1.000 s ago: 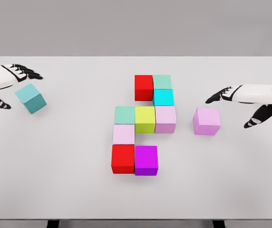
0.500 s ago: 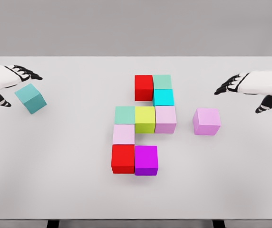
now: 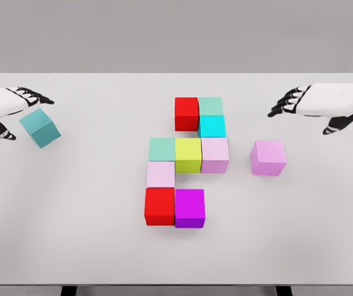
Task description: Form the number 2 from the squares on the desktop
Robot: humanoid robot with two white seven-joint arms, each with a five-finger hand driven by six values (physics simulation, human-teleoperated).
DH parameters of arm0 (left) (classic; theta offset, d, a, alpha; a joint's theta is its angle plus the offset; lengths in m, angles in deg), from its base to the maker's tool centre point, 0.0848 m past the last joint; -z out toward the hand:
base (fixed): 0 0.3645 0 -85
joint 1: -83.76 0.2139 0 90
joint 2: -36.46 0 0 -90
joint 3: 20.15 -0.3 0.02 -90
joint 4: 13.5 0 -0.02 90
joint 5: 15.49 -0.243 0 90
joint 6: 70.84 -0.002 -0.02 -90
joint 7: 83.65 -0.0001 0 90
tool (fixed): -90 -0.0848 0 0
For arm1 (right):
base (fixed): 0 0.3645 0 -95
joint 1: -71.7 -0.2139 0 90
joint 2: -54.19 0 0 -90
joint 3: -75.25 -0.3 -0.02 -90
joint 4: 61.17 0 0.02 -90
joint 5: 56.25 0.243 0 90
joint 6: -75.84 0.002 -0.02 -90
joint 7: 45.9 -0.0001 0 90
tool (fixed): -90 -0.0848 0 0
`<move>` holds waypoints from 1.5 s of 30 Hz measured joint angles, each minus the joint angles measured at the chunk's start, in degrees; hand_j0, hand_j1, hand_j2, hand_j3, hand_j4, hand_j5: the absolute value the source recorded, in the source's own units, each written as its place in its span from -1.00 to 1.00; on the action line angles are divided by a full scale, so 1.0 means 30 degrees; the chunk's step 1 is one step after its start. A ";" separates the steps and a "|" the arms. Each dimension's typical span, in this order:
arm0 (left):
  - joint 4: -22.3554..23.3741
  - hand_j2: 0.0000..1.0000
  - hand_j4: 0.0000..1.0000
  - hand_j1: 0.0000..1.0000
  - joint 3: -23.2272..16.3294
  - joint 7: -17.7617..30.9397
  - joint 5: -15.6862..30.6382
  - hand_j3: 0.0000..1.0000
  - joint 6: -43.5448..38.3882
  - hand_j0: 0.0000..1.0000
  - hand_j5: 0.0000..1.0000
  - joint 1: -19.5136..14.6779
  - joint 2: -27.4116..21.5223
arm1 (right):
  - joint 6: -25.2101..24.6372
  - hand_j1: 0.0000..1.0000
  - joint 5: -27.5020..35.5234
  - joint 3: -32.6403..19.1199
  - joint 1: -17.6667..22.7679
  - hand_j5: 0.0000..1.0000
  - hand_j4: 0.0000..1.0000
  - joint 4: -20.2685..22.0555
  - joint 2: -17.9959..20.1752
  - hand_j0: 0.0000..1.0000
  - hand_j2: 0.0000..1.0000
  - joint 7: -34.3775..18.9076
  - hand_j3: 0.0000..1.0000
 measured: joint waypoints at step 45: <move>0.1544 1.00 1.00 1.00 -0.2164 -0.2760 -0.1667 1.00 -0.0015 1.00 1.00 -0.0498 0.0802 | 0.0001 1.00 -0.0222 0.3711 -0.0996 1.00 1.00 0.1682 -0.0828 1.00 1.00 -0.0161 1.00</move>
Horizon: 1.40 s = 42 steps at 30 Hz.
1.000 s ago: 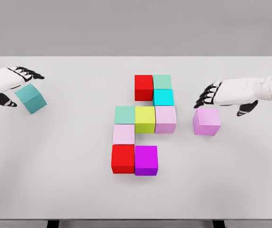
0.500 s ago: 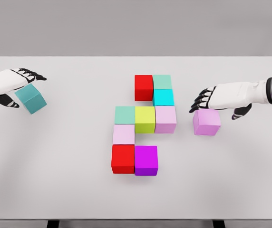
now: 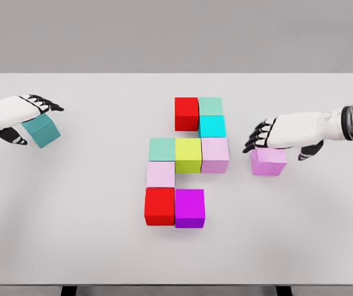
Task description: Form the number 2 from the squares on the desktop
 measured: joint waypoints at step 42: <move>-0.0280 -0.14 -0.14 -0.14 -0.0344 -0.0138 0.0119 -0.14 -0.0024 -0.14 -0.14 0.0264 0.0041 | -0.0004 0.94 -0.1414 -0.0018 0.0410 0.94 0.94 -0.0226 -0.0640 0.94 0.94 0.0014 0.94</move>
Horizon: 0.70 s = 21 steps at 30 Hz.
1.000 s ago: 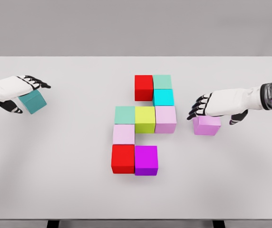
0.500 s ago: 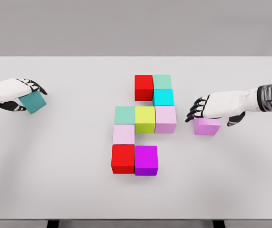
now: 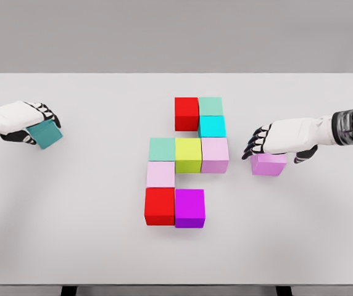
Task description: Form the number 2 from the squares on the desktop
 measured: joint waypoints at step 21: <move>-0.5861 -0.16 -0.16 -0.16 -0.0061 0.0046 0.1965 -0.16 0.0036 -0.16 -0.16 -0.0234 0.0226 | -0.0004 0.40 -0.0435 -0.0004 0.0117 0.40 0.40 -0.0255 -0.0319 0.40 0.40 -0.0011 0.40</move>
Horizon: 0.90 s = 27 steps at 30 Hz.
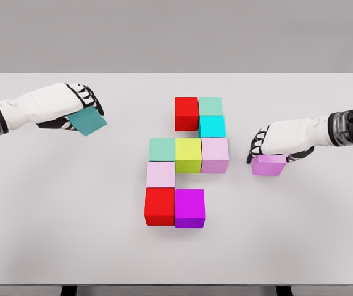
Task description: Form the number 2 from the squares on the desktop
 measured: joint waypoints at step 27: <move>-0.0906 -0.24 -0.24 -0.24 -0.2261 -0.1322 -0.0157 -0.24 -0.8435 -0.24 -0.24 -0.1055 0.3394 | 0.0012 0.30 0.2533 -0.0005 0.0644 0.30 0.30 0.2624 0.1708 0.30 0.30 0.0254 0.30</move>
